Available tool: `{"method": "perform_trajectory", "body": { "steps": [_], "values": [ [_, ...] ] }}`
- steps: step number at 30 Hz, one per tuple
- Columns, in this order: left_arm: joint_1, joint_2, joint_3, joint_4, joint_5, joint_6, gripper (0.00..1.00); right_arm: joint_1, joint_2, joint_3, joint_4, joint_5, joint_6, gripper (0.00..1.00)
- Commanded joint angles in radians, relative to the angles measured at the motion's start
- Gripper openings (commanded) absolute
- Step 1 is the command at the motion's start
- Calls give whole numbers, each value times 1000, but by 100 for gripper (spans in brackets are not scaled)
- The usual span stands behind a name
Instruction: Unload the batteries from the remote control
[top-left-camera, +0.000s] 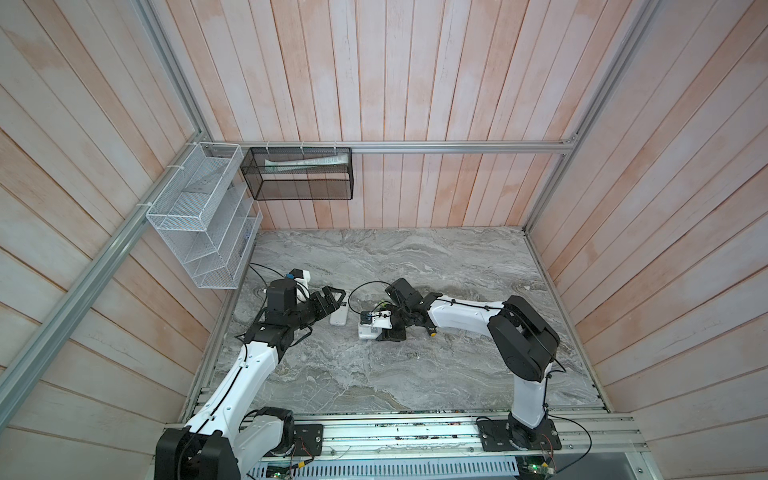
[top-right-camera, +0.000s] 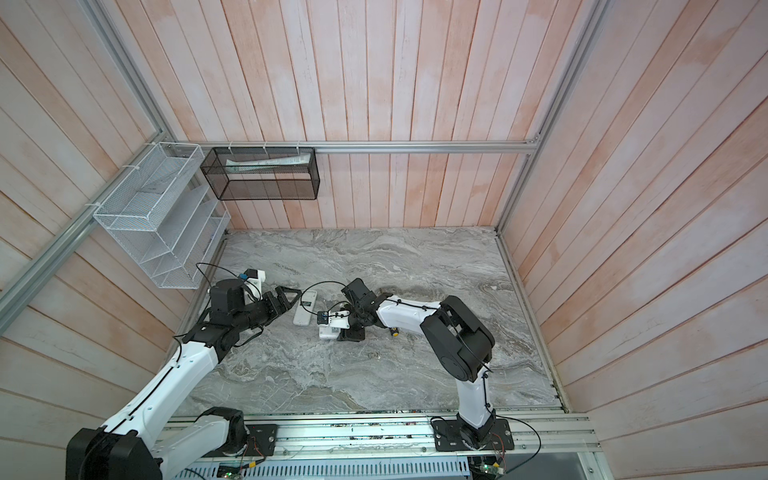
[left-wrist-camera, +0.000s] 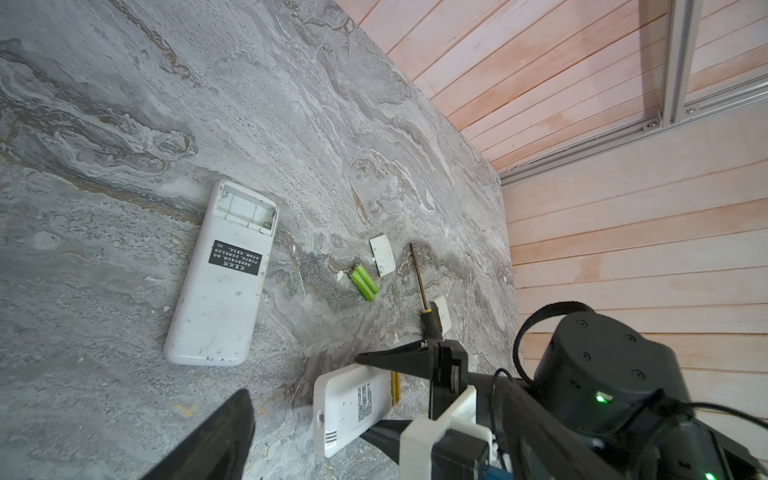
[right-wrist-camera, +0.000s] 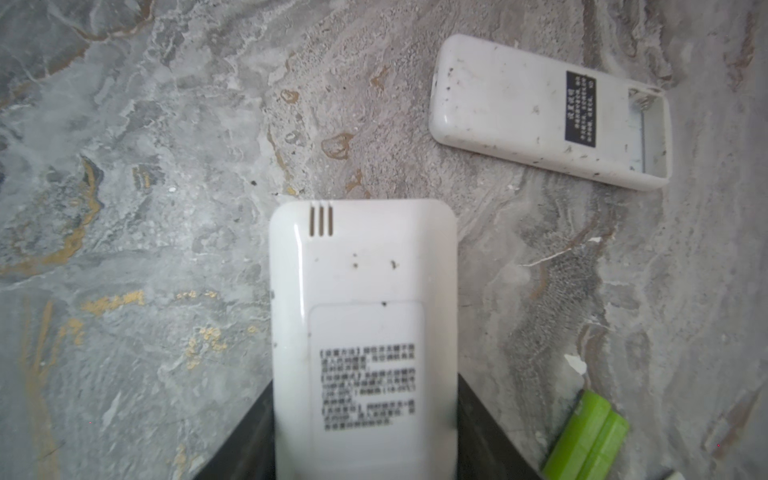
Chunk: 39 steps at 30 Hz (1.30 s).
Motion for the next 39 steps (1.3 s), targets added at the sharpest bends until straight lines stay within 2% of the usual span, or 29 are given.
{"method": "perform_trajectory", "body": {
  "steps": [1, 17, 28, 33, 39],
  "values": [
    [7, 8, 7, -7, -4, 2, 93, 8, 36, 46, -64, -37, -10, 48],
    [6, 14, -3, -11, -2, 14, 93, 12, 135, 125, -177, 15, -35, 56],
    [7, 26, -1, -11, -1, 19, 93, 41, 179, 127, -185, 174, -43, 65],
    [7, 32, -2, -17, -1, 22, 94, 41, 149, 77, -129, 204, -21, 68],
    [6, 34, -3, -16, 7, 22, 94, 42, 52, -63, -31, 251, 2, 69]
  ]
}}
